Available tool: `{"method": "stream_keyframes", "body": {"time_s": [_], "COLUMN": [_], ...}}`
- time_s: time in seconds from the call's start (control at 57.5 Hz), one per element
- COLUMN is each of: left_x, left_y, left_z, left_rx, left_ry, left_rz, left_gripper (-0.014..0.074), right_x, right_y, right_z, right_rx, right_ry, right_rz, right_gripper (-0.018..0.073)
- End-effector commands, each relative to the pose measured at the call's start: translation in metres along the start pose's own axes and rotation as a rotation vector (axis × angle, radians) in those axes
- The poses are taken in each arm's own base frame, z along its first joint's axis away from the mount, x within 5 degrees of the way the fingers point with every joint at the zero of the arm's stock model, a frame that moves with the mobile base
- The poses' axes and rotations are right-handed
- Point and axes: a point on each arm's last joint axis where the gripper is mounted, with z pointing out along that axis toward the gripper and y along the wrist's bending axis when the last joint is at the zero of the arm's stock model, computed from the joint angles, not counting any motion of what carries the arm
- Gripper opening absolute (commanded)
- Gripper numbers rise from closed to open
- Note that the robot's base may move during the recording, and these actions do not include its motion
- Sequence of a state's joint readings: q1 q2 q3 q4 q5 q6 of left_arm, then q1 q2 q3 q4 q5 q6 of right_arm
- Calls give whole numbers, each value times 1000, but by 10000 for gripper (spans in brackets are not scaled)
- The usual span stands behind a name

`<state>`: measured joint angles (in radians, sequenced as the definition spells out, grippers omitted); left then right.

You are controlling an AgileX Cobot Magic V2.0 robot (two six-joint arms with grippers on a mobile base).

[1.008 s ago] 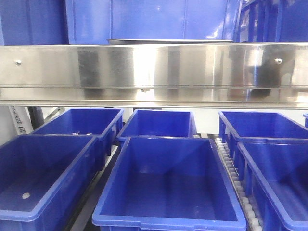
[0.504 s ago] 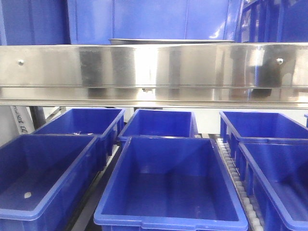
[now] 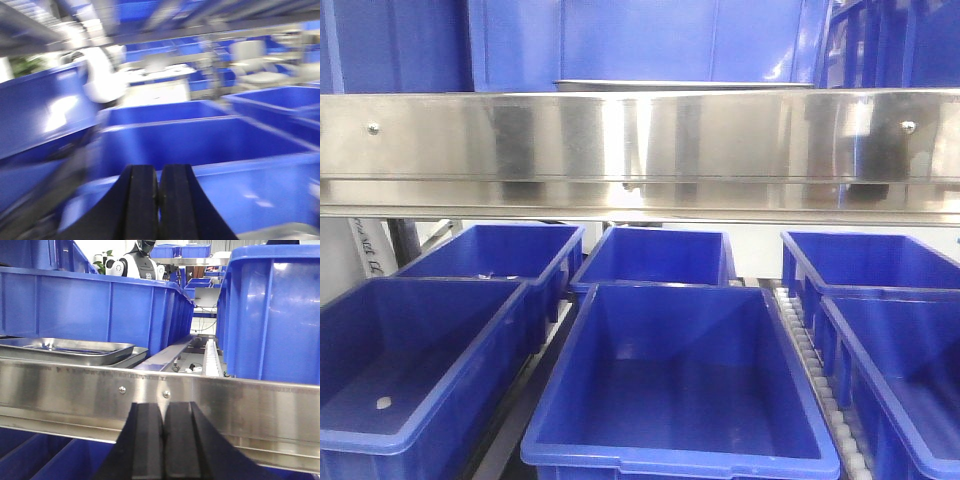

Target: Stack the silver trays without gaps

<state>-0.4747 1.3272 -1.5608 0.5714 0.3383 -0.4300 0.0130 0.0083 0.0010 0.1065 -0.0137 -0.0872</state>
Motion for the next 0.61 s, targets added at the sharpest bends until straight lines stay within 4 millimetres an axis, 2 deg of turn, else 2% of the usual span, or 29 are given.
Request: {"method": "stream_keyframes", "body": {"time_s": [0.0, 0.295, 0.487, 0.591], "left_x": [-6, -21, -22, -17], "left_y": [19, 58, 66, 67], "left_z": [-12, -55, -92, -116], "left_rx": [-60, -233, -268, -280], "left_ry": [-6, 9, -36, -62], "left_rz": [-26, -46, -45, -41], "left_gripper": [-6, -6, -6, -6], "right_x": [-3, -3, -3, -3], "right_y": [0, 0, 0, 0], "right_z": [-1, -1, -1, -1], "right_rx": [6, 6, 6, 6], "right_ry": [-34, -34, -34, -34], "right_rz": [-17, -17, -17, -17], "right_gripper": [-78, -78, -78, -78]}}
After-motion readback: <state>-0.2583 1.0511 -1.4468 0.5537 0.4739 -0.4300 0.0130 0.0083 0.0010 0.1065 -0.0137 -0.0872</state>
